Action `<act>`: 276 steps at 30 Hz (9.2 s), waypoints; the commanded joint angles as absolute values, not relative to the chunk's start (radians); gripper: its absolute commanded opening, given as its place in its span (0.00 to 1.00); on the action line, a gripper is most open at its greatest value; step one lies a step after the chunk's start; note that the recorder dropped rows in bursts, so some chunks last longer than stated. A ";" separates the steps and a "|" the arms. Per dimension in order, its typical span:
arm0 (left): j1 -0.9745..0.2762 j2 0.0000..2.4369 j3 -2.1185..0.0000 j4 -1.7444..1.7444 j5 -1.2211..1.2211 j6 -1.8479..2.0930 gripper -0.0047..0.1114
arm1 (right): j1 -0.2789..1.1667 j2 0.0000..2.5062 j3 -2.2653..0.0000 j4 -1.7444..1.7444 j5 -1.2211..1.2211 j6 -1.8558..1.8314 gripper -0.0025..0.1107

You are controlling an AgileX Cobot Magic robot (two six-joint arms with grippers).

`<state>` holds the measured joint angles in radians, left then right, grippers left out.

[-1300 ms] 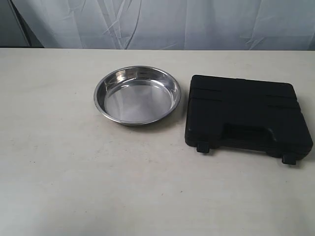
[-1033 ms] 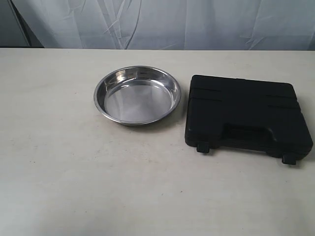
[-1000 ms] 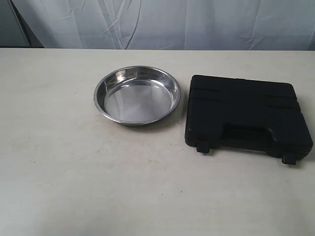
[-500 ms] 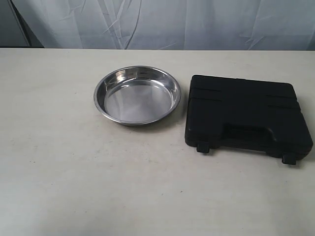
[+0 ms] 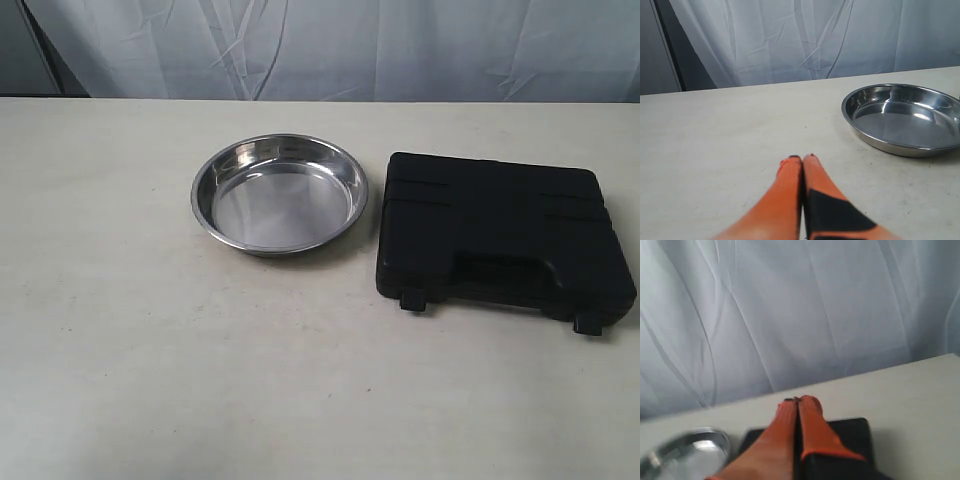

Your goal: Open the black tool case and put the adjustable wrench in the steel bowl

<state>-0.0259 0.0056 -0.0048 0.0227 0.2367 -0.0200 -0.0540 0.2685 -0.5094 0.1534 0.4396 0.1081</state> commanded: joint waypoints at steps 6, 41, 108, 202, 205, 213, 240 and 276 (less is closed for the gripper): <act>-0.032 0.000 0.000 0.025 0.238 -0.019 0.04 | 0.038 1.013 -1.141 0.146 1.066 -0.514 0.02; -0.032 0.000 0.000 0.025 0.238 -0.019 0.04 | 0.431 1.837 -1.198 -0.055 1.074 -0.800 0.43; -0.032 0.000 0.000 0.025 0.238 -0.019 0.04 | 0.431 1.981 -1.198 -0.107 0.935 -0.800 0.01; -0.032 0.000 0.000 0.029 0.238 -0.019 0.04 | 0.012 1.860 -1.349 -1.537 0.040 0.392 0.02; -0.032 0.000 0.000 0.029 0.238 -0.019 0.04 | 0.012 1.860 -1.351 -1.542 0.039 0.392 0.02; -0.032 0.000 0.000 0.029 0.238 -0.019 0.04 | 0.043 1.849 -1.349 -1.539 -0.159 0.427 0.02; -0.032 0.000 0.000 0.029 0.238 -0.019 0.04 | 0.089 2.027 -1.440 -1.631 -0.267 0.554 0.02; -0.032 0.000 0.000 0.029 0.238 -0.019 0.04 | 0.182 2.033 -1.500 -1.426 0.438 0.466 0.56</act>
<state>-0.0259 0.0050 -0.0048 0.0244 0.2367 -0.0200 0.1838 2.0435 -1.4974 -1.4466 0.3979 0.4745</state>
